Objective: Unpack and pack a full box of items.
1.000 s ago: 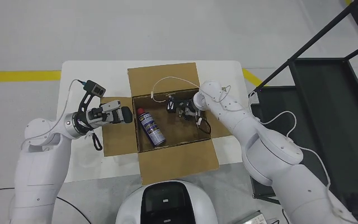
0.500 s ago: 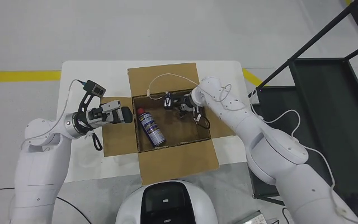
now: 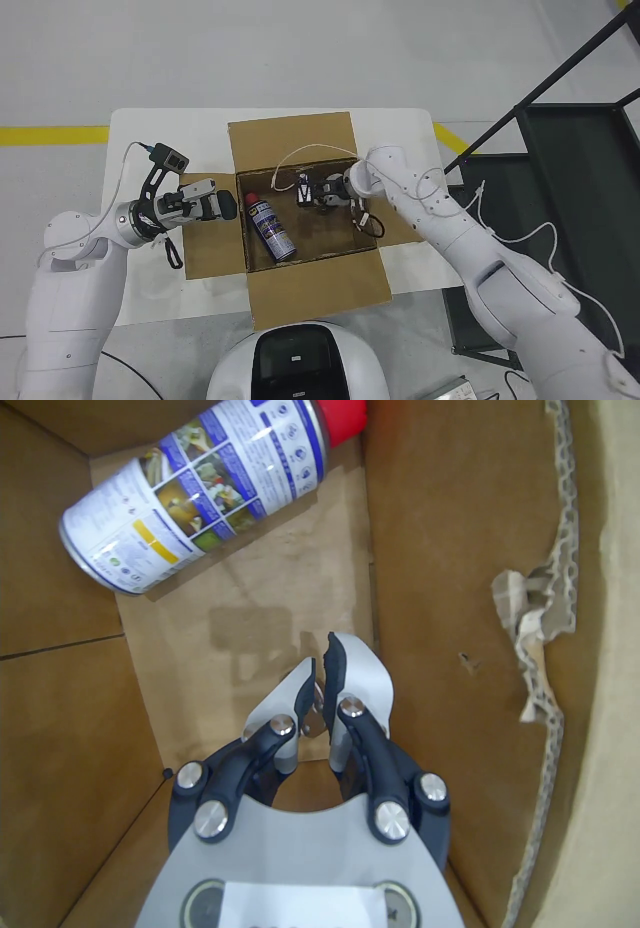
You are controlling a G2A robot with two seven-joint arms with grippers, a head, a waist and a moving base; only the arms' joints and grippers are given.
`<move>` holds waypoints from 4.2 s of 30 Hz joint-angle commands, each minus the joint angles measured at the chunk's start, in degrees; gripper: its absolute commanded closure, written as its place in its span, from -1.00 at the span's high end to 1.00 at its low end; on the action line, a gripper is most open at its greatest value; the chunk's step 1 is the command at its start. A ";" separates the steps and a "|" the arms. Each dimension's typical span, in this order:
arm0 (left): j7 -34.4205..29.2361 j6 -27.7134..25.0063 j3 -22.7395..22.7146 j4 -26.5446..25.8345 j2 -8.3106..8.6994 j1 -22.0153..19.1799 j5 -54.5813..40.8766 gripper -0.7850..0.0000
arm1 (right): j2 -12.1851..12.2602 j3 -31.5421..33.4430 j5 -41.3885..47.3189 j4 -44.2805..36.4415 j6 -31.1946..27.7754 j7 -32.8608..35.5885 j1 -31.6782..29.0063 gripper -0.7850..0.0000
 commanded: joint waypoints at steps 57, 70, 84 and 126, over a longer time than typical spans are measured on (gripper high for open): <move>0.00 0.00 0.00 0.00 0.00 0.00 0.00 1.00 | -5.98 -12.80 14.98 18.73 0.64 6.24 8.71 0.96; 0.00 0.00 0.00 0.00 0.00 0.00 0.00 1.00 | -10.51 -15.38 13.58 27.06 0.78 3.94 10.60 -1.00; 0.00 0.00 0.00 0.00 0.00 0.00 0.00 1.00 | -12.63 -16.30 10.29 31.01 2.57 1.52 11.86 -1.00; 0.00 0.00 0.00 0.00 0.00 0.00 0.00 1.00 | 8.34 0.05 1.59 -9.17 -1.86 -22.41 -2.92 -1.00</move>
